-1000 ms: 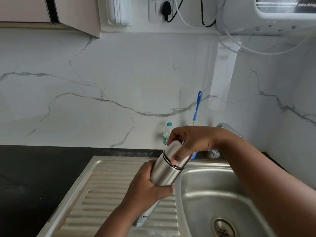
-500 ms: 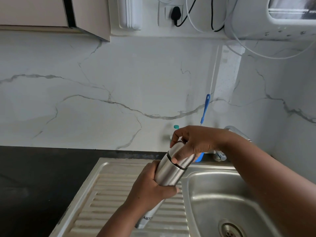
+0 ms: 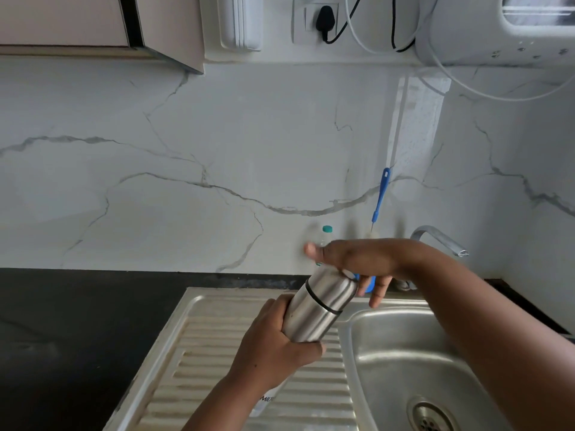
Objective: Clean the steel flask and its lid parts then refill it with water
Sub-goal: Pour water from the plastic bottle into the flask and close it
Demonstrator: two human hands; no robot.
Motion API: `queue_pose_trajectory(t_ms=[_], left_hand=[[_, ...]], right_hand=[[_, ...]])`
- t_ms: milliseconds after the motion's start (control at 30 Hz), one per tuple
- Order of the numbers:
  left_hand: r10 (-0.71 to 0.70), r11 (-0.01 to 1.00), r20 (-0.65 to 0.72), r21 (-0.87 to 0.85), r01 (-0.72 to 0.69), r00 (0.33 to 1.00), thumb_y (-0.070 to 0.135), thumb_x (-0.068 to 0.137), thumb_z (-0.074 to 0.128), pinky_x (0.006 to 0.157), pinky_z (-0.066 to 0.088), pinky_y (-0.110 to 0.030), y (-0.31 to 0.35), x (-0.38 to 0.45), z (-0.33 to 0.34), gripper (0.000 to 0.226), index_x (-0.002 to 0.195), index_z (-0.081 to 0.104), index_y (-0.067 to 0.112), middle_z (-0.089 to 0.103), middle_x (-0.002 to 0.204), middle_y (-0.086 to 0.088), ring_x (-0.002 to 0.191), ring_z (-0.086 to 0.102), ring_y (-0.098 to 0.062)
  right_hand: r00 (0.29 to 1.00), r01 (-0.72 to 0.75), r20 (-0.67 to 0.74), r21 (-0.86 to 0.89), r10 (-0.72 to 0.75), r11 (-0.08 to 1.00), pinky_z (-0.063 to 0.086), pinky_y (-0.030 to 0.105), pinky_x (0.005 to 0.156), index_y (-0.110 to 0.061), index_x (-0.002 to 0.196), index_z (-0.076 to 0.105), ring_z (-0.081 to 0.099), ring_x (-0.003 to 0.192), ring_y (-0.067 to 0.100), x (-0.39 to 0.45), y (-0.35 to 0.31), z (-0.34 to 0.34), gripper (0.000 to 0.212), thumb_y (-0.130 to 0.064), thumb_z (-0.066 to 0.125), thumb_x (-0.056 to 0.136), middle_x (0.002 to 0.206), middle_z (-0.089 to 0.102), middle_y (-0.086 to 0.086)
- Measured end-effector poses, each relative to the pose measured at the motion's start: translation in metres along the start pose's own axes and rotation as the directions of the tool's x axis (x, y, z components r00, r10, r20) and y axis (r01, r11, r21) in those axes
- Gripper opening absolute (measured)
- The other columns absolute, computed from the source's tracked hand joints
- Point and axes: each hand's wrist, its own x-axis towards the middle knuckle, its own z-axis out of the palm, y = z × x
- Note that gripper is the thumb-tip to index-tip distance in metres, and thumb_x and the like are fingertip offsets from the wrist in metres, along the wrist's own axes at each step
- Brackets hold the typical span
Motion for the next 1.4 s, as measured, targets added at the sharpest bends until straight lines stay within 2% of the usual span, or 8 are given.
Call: queue_pose_trajectory(t_ms=[133, 367, 533, 833, 1000, 1100, 1200, 1400], left_hand=[[-0.040, 0.998, 0.006, -0.055, 0.040, 0.999, 0.045, 0.050, 0.082, 0.076, 0.056, -0.035, -0.003, 0.000, 0.002, 0.055, 0.096, 0.052, 0.053, 0.060, 0.097, 0.018, 0.083, 0.061, 0.002], [-0.065, 0.994, -0.027, -0.091, 0.062, 0.998, 0.042, 0.051, 0.085, 0.072, 0.059, -0.039, -0.006, 0.000, 0.006, 0.055, 0.094, 0.053, 0.053, 0.063, 0.095, 0.014, 0.080, 0.064, -0.003], [-0.048, 0.997, -0.084, -0.059, 0.043, 0.995, 0.043, 0.052, 0.083, 0.071, 0.057, -0.035, -0.005, -0.005, 0.011, 0.055, 0.096, 0.052, 0.051, 0.062, 0.095, 0.015, 0.080, 0.062, -0.001], [-0.036, 0.999, -0.163, -0.019, 0.033, 0.986, 0.045, 0.054, 0.081, 0.073, 0.055, -0.033, -0.005, -0.002, 0.014, 0.058, 0.100, 0.047, 0.055, 0.057, 0.098, 0.019, 0.085, 0.059, 0.001], [-0.080, 0.993, -0.152, -0.094, 0.066, 0.985, 0.046, 0.052, 0.082, 0.074, 0.056, -0.037, -0.007, 0.000, 0.014, 0.056, 0.098, 0.050, 0.053, 0.061, 0.097, 0.013, 0.082, 0.062, 0.000], [-0.071, 0.994, -0.136, -0.090, 0.060, 0.988, 0.047, 0.053, 0.082, 0.071, 0.056, -0.032, -0.010, -0.001, 0.013, 0.057, 0.099, 0.050, 0.052, 0.061, 0.097, 0.015, 0.082, 0.062, 0.000], [-0.046, 0.997, -0.157, -0.075, 0.034, 0.987, 0.047, 0.051, 0.081, 0.071, 0.054, -0.030, -0.011, -0.003, 0.013, 0.058, 0.099, 0.048, 0.057, 0.060, 0.097, 0.016, 0.084, 0.061, 0.000], [-0.013, 0.999, -0.132, -0.051, 0.007, 0.991, 0.046, 0.055, 0.082, 0.075, 0.054, -0.030, -0.010, 0.001, 0.012, 0.060, 0.102, 0.046, 0.058, 0.059, 0.101, 0.018, 0.089, 0.059, 0.002]], right_hand=[[0.953, 0.302, 0.038, -0.139, -0.300, 0.943, 0.054, 0.018, 0.081, -0.048, 0.119, 0.056, 0.064, 0.099, 0.006, -0.003, 0.013, -0.013, 0.062, -0.026, 0.086, 0.069, 0.126, 0.056, -0.012], [0.946, 0.324, 0.005, 0.083, -0.325, 0.942, 0.059, 0.027, 0.074, -0.027, 0.117, 0.064, 0.070, 0.083, 0.015, 0.012, 0.017, -0.003, 0.049, -0.008, 0.080, 0.074, 0.104, 0.065, 0.002], [0.958, 0.276, -0.066, -0.040, -0.278, 0.960, 0.060, 0.034, 0.069, -0.015, 0.106, 0.061, 0.072, 0.069, 0.029, 0.014, 0.015, 0.007, 0.040, -0.044, 0.072, 0.080, 0.084, 0.069, 0.008], [0.974, -0.086, -0.226, -0.375, -0.001, 0.923, 0.056, 0.032, 0.072, -0.005, 0.081, 0.054, 0.069, 0.052, 0.023, 0.013, -0.011, 0.025, 0.106, -0.100, 0.014, 0.055, 0.066, 0.070, 0.011], [0.975, 0.171, -0.093, -0.270, -0.202, 0.947, 0.047, 0.032, 0.097, -0.032, 0.143, 0.037, 0.059, 0.113, 0.020, 0.003, -0.012, 0.007, 0.086, -0.079, 0.053, 0.073, 0.140, 0.049, -0.001], [0.946, 0.321, 0.023, -0.182, -0.323, 0.929, 0.054, 0.031, 0.092, -0.039, 0.126, 0.055, 0.063, 0.103, 0.017, 0.005, -0.003, -0.002, 0.051, -0.027, 0.076, 0.080, 0.123, 0.056, -0.005], [0.951, 0.283, -0.079, -0.174, -0.299, 0.943, 0.059, 0.032, 0.077, -0.023, 0.112, 0.063, 0.072, 0.080, 0.021, 0.014, -0.003, 0.007, 0.037, -0.042, 0.072, 0.082, 0.098, 0.068, 0.003], [0.985, -0.003, -0.166, -0.250, -0.040, 0.968, 0.059, 0.032, 0.066, -0.009, 0.114, 0.059, 0.072, 0.064, 0.023, 0.023, -0.005, 0.018, 0.121, -0.102, 0.018, 0.048, 0.088, 0.072, 0.008]])
